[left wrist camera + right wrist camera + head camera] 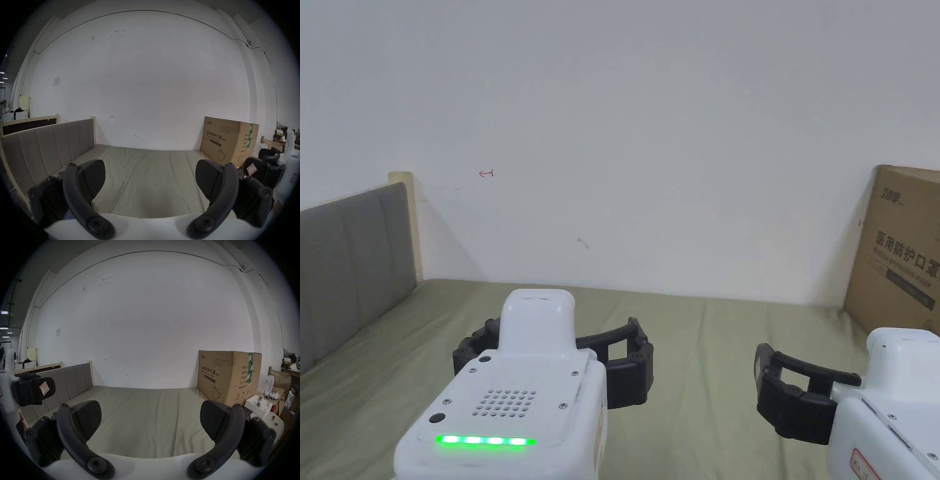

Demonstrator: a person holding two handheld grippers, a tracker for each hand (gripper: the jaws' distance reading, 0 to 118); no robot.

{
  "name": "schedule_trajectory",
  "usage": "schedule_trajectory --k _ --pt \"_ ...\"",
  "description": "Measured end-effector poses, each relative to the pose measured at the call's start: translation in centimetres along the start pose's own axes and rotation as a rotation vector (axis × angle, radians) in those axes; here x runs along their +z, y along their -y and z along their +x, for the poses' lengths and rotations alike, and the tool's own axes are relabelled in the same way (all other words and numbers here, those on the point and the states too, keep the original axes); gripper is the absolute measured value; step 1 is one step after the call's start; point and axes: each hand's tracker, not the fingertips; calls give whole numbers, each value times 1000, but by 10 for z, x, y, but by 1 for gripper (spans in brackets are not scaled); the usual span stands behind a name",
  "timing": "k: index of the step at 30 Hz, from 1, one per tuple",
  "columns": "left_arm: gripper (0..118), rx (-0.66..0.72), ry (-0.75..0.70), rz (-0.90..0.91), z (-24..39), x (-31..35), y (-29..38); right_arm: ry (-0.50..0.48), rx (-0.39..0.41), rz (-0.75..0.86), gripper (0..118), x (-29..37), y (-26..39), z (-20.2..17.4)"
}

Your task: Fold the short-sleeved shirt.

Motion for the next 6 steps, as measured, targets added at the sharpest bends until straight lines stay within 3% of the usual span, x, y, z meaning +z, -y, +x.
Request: schedule_trajectory --k 6 --pt "113 19 22 -8 -1 -1 4 -1 0 -12 118 -1 4 -1"
